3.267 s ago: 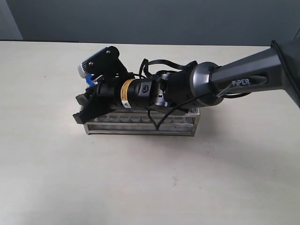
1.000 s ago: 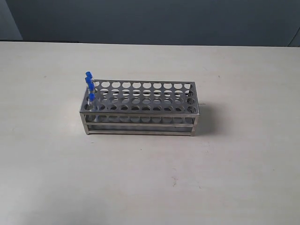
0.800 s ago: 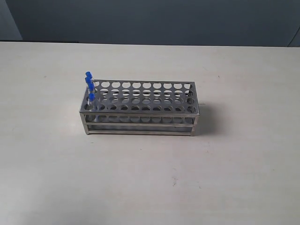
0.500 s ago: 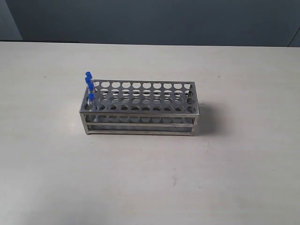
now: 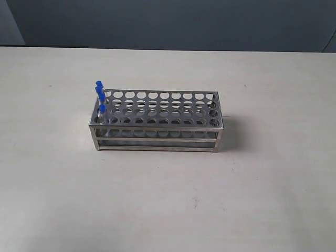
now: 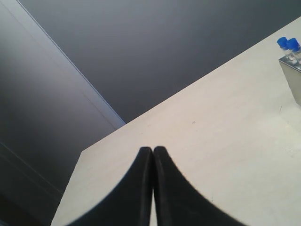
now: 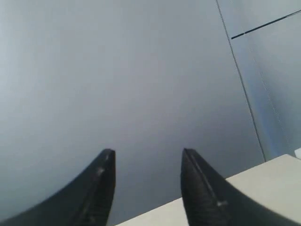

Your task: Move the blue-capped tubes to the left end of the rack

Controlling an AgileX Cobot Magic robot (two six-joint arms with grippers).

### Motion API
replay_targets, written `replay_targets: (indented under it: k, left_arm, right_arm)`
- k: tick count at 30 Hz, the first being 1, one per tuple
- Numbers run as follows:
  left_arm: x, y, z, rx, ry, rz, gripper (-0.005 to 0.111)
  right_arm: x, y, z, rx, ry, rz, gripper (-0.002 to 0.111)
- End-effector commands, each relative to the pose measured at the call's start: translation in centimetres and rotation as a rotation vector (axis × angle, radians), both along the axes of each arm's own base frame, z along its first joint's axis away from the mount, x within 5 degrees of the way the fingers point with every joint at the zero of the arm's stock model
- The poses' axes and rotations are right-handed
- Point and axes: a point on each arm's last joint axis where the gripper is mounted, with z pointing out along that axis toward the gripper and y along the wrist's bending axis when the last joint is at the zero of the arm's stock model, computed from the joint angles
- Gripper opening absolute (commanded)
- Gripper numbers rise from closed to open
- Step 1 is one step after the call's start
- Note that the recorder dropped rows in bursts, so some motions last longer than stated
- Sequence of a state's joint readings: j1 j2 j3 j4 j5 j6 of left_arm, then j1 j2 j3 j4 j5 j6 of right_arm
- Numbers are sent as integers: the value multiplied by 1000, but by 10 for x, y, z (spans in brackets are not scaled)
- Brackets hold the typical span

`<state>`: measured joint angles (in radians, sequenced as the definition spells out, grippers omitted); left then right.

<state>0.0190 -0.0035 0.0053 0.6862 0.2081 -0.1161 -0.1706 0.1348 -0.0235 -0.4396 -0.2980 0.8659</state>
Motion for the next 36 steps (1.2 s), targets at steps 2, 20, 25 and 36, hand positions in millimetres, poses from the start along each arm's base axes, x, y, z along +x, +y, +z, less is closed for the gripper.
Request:
replay_targets:
  k: [2,20,25,36]
  left_arm:
    - [0,0,2,-5,-5,-2,1]
    - [0,0,2,-5,-5,-2,1]
    - [0,0,2,-5,-5,-2,1]
    - [0,0,2,-5,-5,-2,1]
  right_arm:
    - [-9,-2,-9,-6,0,-53,43]
    - [-8,-12,-36,-38,308,-164,43]
    - [-8,-12,-37,79,300,-154,43]
    - [-10,-13,-33,-64,267,-185,43]
